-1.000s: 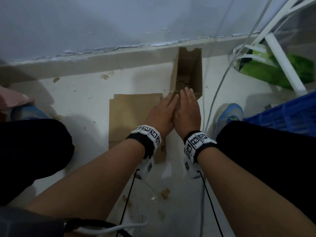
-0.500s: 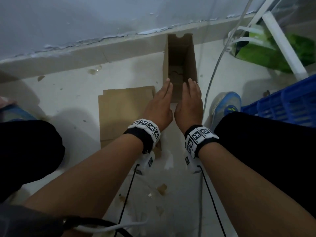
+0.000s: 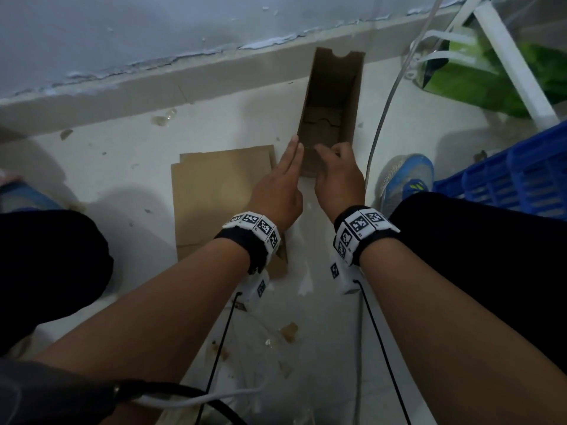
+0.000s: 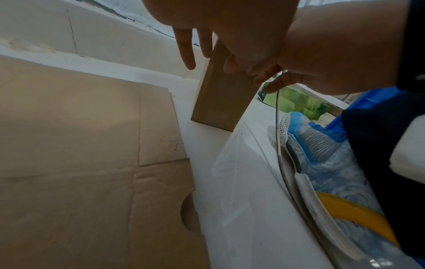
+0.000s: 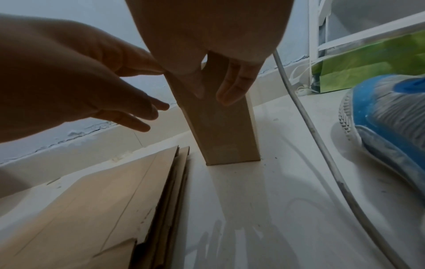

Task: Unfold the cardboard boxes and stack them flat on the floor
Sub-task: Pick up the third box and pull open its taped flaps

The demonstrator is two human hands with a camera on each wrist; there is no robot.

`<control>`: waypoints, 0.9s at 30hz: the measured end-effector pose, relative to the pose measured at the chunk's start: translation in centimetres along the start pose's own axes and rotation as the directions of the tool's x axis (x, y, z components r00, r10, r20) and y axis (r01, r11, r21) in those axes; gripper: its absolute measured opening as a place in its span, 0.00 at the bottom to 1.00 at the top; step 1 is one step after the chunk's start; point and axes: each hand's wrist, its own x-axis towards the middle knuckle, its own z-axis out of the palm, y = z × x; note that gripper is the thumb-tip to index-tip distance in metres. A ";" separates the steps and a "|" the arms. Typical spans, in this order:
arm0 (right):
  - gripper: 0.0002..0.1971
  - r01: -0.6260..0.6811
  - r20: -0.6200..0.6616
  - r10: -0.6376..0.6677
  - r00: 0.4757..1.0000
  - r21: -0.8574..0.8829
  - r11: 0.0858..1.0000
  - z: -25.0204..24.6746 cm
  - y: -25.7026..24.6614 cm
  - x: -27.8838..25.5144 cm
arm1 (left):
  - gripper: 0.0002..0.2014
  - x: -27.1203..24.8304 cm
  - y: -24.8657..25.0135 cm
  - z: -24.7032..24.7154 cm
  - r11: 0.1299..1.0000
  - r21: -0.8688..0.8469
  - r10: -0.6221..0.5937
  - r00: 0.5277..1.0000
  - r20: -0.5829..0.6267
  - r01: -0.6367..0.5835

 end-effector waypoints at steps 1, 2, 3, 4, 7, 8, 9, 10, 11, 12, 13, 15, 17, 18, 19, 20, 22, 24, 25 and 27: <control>0.29 -0.002 0.008 0.002 1.000 0.008 1.000 0.0 0.1 0.0 | 0.43 0.0 0.0 0.0 1.000 0.006 0.001 1.000 -0.005 -0.001; 0.28 -0.001 0.011 0.001 1.000 0.014 1.000 0.0 0.1 0.0 | 0.43 0.0 0.0 0.0 1.000 0.015 0.003 1.000 -0.012 -0.003; 0.28 0.002 0.009 -0.002 1.000 0.020 1.000 0.0 0.2 0.0 | 0.43 0.1 -0.1 0.1 1.000 0.024 0.005 1.000 -0.020 -0.005; 0.28 0.005 0.004 -0.005 1.000 0.031 1.000 0.0 0.2 0.0 | 0.43 0.1 -0.2 0.1 0.999 0.031 0.007 1.000 -0.028 -0.006; 0.25 -0.006 -0.013 0.007 1.000 0.069 0.998 0.1 0.2 0.1 | 0.43 0.1 -0.4 0.4 0.999 0.051 0.014 0.999 -0.049 -0.011; 0.25 -0.014 -0.014 0.015 1.000 0.070 0.997 0.2 0.1 0.1 | 0.43 0.1 -0.5 0.5 0.998 0.059 0.018 0.998 -0.055 -0.014; 0.25 -0.021 -0.014 0.022 1.000 0.066 0.998 0.2 0.1 0.1 | 0.43 0.0 -0.5 0.6 0.998 0.064 0.020 0.998 -0.061 -0.016; 0.24 -0.024 -0.016 0.025 1.000 0.061 0.998 0.2 0.1 0.1 | 0.43 0.0 -0.6 0.8 0.998 0.067 0.022 0.997 -0.070 -0.017; 0.24 -0.024 -0.021 0.025 0.999 0.058 0.998 0.3 0.1 0.0 | 0.43 -0.1 -0.6 0.9 0.997 0.067 0.027 0.996 -0.081 -0.022; 0.24 -0.024 -0.025 0.026 0.999 0.056 0.998 0.3 0.1 0.0 | 0.43 -0.1 -0.6 1.1 0.997 0.067 0.031 0.996 -0.089 -0.025; 0.24 -0.027 -0.027 0.028 0.999 0.055 0.998 0.3 0.1 0.0 | 0.43 -0.1 -0.7 1.2 0.997 0.068 0.033 0.995 -0.094 -0.026; 0.23 -0.036 -0.031 0.038 0.999 0.052 0.998 0.4 0.0 0.2 | 0.43 -0.1 -0.7 1.3 0.997 0.075 0.032 0.995 -0.098 -0.025; 0.22 -0.051 -0.033 0.053 0.998 0.053 0.997 0.3 0.0 0.3 | 0.43 0.0 -0.7 1.3 0.996 0.085 0.034 0.994 -0.106 -0.025; 0.22 -0.059 -0.032 0.060 0.998 0.053 0.997 0.3 0.0 0.3 | 0.43 0.0 -0.7 1.3 0.996 0.086 0.035 0.994 -0.107 -0.026; 0.22 -0.067 -0.030 0.068 0.997 0.054 0.996 0.4 -0.1 0.3 | 0.43 0.0 -0.7 1.3 0.996 0.084 0.037 0.994 -0.107 -0.028; 0.22 -0.076 -0.032 0.078 0.996 0.057 0.995 0.4 -0.1 0.3 | 0.43 -0.1 -0.8 1.4 0.996 0.080 0.041 0.994 -0.105 -0.032; 0.20 -0.101 -0.056 0.105 0.993 0.076 0.992 0.5 -0.2 0.3 | 0.43 -0.3 -0.8 1.5 0.997 0.072 0.049 0.994 -0.100 -0.042; 0.16 -0.123 -0.092 0.134 0.987 0.116 0.986 0.8 -0.4 0.4 | 0.43 -0.6 -0.8 1.7 0.996 0.069 0.060 0.993 -0.103 -0.053; 0.14 -0.131 -0.111 0.147 0.983 0.142 0.981 1.0 -0.4 0.5 | 0.42 -0.8 -0.8 1.8 0.996 0.062 0.069 0.992 -0.109 -0.062; 0.11 -0.127 -0.163 0.160 0.974 0.194 0.973 1.3 -0.4 0.6 | 0.40 -1.2 -1.0 1.9 0.994 0.012 0.107 0.984 -0.141 -0.106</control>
